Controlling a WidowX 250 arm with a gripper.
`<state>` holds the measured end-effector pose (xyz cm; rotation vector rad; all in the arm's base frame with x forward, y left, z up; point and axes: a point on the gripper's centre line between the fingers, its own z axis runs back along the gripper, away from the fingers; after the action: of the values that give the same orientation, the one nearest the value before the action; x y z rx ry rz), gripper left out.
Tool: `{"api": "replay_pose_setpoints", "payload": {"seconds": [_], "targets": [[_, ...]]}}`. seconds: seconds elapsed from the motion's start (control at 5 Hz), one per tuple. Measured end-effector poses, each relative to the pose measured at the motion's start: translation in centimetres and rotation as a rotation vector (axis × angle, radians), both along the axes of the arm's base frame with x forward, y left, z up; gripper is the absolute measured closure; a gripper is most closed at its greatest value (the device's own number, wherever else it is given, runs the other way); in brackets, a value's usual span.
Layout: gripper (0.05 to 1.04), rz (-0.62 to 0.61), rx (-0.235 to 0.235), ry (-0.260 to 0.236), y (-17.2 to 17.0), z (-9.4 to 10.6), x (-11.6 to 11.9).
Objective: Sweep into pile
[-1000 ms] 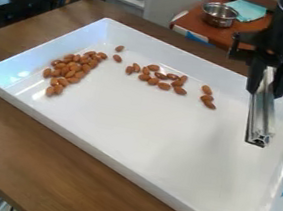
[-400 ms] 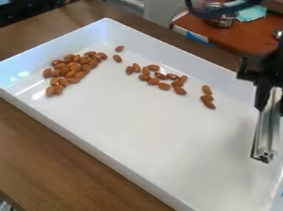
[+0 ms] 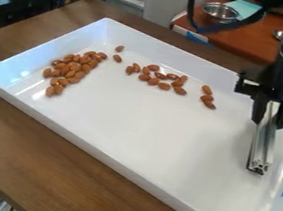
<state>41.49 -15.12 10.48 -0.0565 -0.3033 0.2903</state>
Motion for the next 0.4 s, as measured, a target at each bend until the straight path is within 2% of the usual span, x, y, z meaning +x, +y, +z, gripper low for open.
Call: {"api": "replay_pose_setpoints", "payload": {"seconds": [0.4], "targets": [[0.746,-0.006,-0.008,0.002,-0.16,-0.03,-0.01]]}}
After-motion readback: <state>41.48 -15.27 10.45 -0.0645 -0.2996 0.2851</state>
